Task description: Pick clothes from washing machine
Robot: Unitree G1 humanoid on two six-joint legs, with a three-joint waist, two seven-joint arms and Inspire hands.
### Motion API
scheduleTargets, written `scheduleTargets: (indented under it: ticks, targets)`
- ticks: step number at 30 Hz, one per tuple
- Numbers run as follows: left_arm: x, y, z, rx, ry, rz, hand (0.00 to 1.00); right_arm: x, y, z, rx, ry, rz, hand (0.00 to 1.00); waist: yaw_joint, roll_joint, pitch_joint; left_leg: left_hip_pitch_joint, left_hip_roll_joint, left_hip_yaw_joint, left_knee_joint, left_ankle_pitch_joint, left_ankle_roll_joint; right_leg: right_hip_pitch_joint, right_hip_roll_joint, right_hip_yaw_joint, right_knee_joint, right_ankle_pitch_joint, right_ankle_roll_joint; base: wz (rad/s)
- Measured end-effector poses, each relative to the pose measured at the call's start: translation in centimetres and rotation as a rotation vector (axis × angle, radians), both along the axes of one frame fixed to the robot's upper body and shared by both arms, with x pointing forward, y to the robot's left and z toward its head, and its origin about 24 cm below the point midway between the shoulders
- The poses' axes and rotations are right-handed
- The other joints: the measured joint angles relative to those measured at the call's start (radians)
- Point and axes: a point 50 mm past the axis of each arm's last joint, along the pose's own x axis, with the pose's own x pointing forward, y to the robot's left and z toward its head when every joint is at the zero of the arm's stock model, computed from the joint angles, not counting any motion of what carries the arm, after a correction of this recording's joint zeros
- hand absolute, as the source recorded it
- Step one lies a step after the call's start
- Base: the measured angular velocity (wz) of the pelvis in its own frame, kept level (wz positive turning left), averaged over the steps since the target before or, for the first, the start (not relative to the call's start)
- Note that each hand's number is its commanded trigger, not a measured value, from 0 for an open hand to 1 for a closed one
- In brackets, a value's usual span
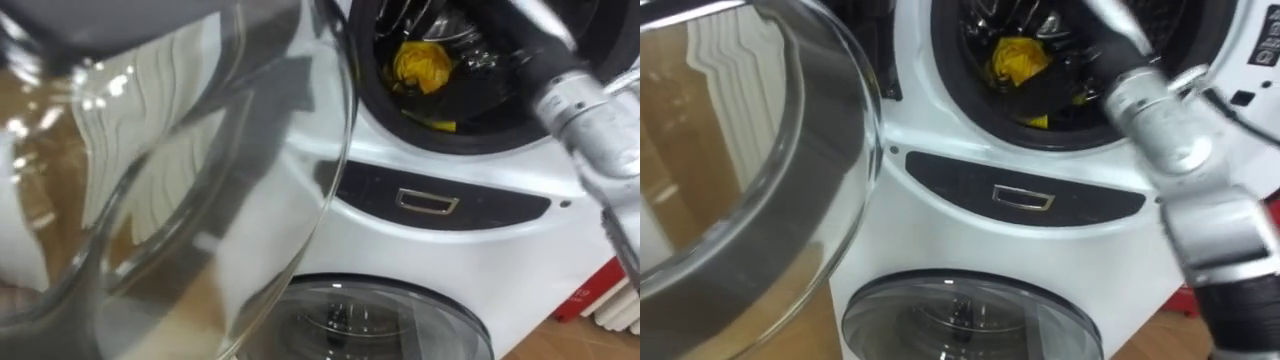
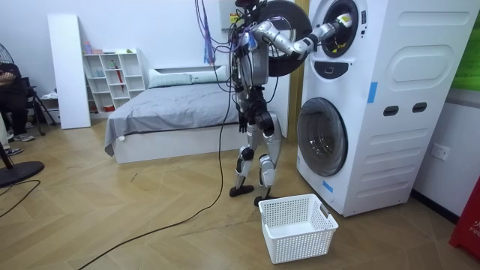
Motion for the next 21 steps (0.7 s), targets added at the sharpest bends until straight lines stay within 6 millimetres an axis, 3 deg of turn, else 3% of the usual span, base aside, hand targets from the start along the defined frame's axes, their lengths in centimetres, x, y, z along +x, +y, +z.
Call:
scheduleTargets:
  ticks: [1, 10, 21]
  targets:
    - [-0.12, 0.12, 0.03, 0.002, 0.005, 0.001, 0.0, 0.08, -0.39, -0.14, -0.001, 0.014, -0.008, 0.0, -0.002, -0.005, -0.0032, 0.001, 0.0, 0.001, 0.0, 0.0, 0.0, 0.001, 0.0, 0.0, 0.0, -0.002, -0.001, 0.0]
    - [-0.09, 0.34, 0.11, 0.003, 0.007, -0.001, 0.0, 0.34, -0.81, -0.73, 0.007, 0.044, -0.019, 0.0, -0.016, -0.025, 0.0011, 0.0, 0.002, -0.003, 0.0, -0.001, -0.001, 0.001, 0.001, -0.003, 0.0, -0.004, 0.001, 0.0]
    - [0.06, 0.46, 0.15, 0.001, 0.003, -0.004, 0.0, 0.39, -1.03, -0.86, 0.004, 0.053, -0.024, 0.0, -0.02, -0.026, 0.0027, 0.009, 0.001, -0.003, -0.006, -0.003, 0.003, 0.003, 0.002, -0.001, 0.001, -0.008, 0.007, 0.0]
